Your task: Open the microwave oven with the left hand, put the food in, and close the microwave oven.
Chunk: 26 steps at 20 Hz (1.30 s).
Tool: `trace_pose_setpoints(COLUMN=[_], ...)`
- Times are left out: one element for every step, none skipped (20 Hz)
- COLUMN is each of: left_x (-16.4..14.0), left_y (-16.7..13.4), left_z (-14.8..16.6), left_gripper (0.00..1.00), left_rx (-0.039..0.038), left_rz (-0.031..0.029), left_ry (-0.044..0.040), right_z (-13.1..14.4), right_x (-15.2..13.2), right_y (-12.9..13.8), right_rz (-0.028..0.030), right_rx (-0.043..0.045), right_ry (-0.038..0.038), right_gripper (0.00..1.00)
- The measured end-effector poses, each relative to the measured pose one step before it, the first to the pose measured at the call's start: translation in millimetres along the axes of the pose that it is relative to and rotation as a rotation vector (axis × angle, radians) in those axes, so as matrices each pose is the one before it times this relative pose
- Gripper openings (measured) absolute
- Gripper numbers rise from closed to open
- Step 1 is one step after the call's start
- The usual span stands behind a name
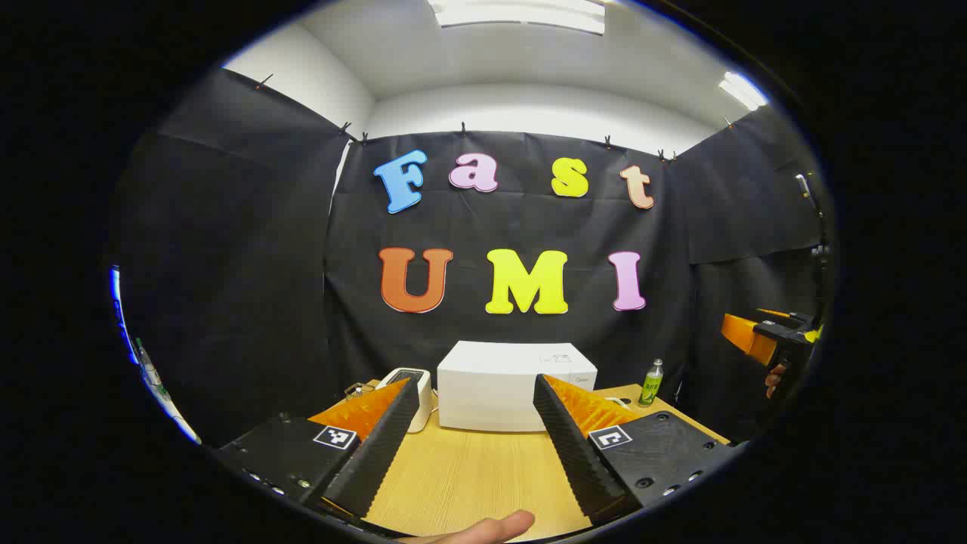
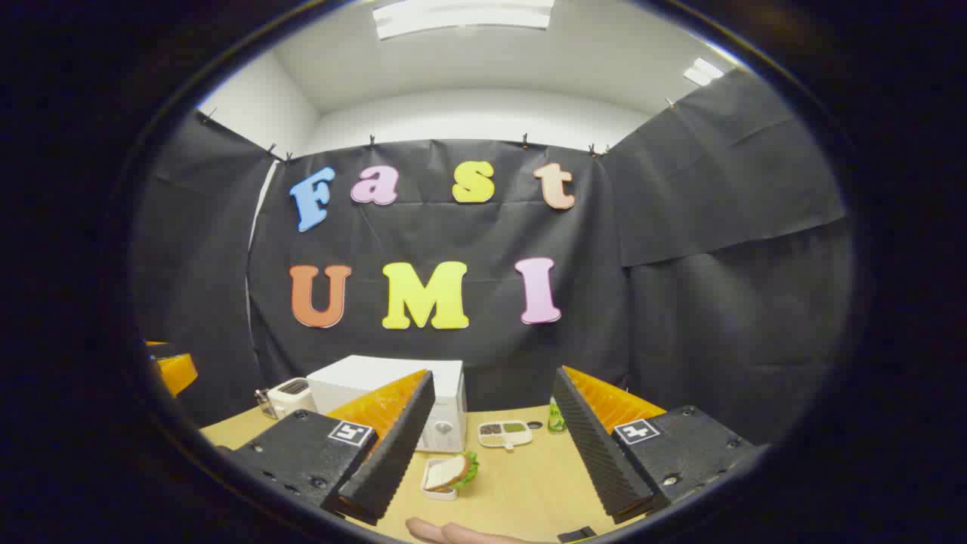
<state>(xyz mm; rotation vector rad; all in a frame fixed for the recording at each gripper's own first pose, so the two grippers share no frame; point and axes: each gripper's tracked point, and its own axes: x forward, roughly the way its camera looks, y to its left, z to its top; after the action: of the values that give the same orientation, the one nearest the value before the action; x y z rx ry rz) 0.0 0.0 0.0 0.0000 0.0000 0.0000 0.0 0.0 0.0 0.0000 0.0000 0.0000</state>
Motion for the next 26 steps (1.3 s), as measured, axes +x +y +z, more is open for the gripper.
trace_pose_setpoints(left_x=[0.06,-0.32,0.44,-0.55,1.05,-0.49,0.12,-0.13,-0.17,-0.18,-1.44,-0.33,0.29,-0.37,0.68,-0.52,-0.72,-0.14,0.48,1.82,2.07,3.11,5.08,5.59,7.0,8.4], left_y=[1.41,1.4,-0.15,0.15,0.97,0.67,1.36,0.81,0.47,0.57,-0.62,-2.64,-4.0,-2.28,-2.59,-2.31,-1.71,-1.96,-2.91,-0.14,0.25,1.29,-0.31,0.41,-1.63,-4.69], left_z=[-0.51,0.88,-0.12,-0.28,-0.78,-2.06,-1.1,1.04,1.08,1.31,1.74,4.69,1.72,0.26,-0.83,-0.73,-0.91,-1.03,-0.19,0.36,0.72,-0.29,-0.67,-2.25,-1.69,-2.69], left_gripper=[0.95,0.95,0.95,0.95,0.95,0.95,0.95,0.95,0.95,0.95,0.95,0.95,0.95,0.95,0.95,0.95,0.95,0.95,0.95,0.95,0.95,0.95,0.95,0.95,0.95,0.95], left_rx=[0.00483,0.00363,0.00208,0.00018,-0.00086,-0.00028,0.00097,0.00097,0.00364,0.00161,-0.00304,-0.00385,-0.00162,0.00091,0.00314,0.00276,0.00074,-0.00005,-0.00271,-0.00388,-0.00442,0.00176,0.0025,0.002,-0.00306,-0.00931], left_rz=[-0.00021,0.00228,0.00042,-0.00203,-0.00196,0.00073,0.00248,0.00619,0.00805,0.00507,0.00086,-0.00644,-0.00845,-0.00635,-0.00567,-0.00204,-0.00278,-0.00544,-0.00515,-0.0025,0.00582,0.00512,0.01159,0.0091,0.00447,-0.01382], left_ry=[0.00423,0.00311,-0.00139,-0.00162,0.00178,0.00178,0.00196,-0.00142,-0.00086,-0.00276,-0.0088,-0.00707,-0.0028,0.00056,0.00066,-0.00036,-0.00126,0.00127,-0.00211,-0.00234,-0.00427,-0.0053,-0.00645,-0.00588,-0.00807,-0.0108], right_z=[0.91,-0.86,0.22,2.05,1.26,-1.28,-0.64,-2.01,-0.51,-2.23,-2.71,-0.87,-0.92,0.21,-0.86,-2.46,-0.63,-1.34,-0.48,-1.8,-1.46,-2.42,-1.41,-2.81,-2.68,-1.66], right_x=[-0.24,-0.22,-0.51,-1.86,-0.75,-0.95,-1.03,-0.33,-0.07,0.62,1.48,-0.15,1.34,-0.26,0.22,0.66,-0.11,0.62,0.64,0.45,0.22,0.26,-0.08,-0.37,0.5,0.91], right_y=[0.86,1.2,1.08,1.95,0.88,-0.9,-0.61,-1.01,-0.96,-1.95,-2.0,-0.86,-1.52,-3.21,-2.6,-0.92,-0.64,-1.54,-0.76,-0.36,-0.43,-0.93,-0.69,-0.9,-1.88,-2.13], right_rz=[0.00218,0.00309,0.00504,0.00738,0.00452,0.00187,0.00235,0.00199,-0.00037,-0.00003,-0.00129,0.00128,-0.00062,-0.00352,-0.00253,-0.00051,0.00062,0.00051,0.00114,0.00235,0.00252,0.00264,0.00407,0.00327,0.00051,0.00262], right_rx=[-0.00635,-0.00487,-0.00395,0.00016,0.00486,0.00523,0.00348,0.00073,-0.00035,-0.00403,-0.00273,-0.00143,-0.00065,0.00082,0.00181,0.00093,0.00021,0.00193,0.00142,0.00089,0.00175,0.00181,0.00242,0.00263,0.00128,0.00115], right_ry=[-0.00125,0.002,-0.00043,-0.00337,-0.00322,0.00027,0.00113,0.00017,-0.0012,0.00622,0.00785,0.00441,0.00002,0.00028,0.00101,0.00099,0.00136,0.002,0.00109,0.00041,0.00004,0.00014,-0.00118,-0.00171,-0.00327,-0.00623], right_gripper=[1.0,0.92,0.92,0.92,0.92,0.92,0.92,1.0,1.0,1.0,0.92,0.92,0.92,0.92,0.92,0.92,0.92,0.92,0.92,0.92,0.92,0.92,0.92,0.92,0.92,0.92])
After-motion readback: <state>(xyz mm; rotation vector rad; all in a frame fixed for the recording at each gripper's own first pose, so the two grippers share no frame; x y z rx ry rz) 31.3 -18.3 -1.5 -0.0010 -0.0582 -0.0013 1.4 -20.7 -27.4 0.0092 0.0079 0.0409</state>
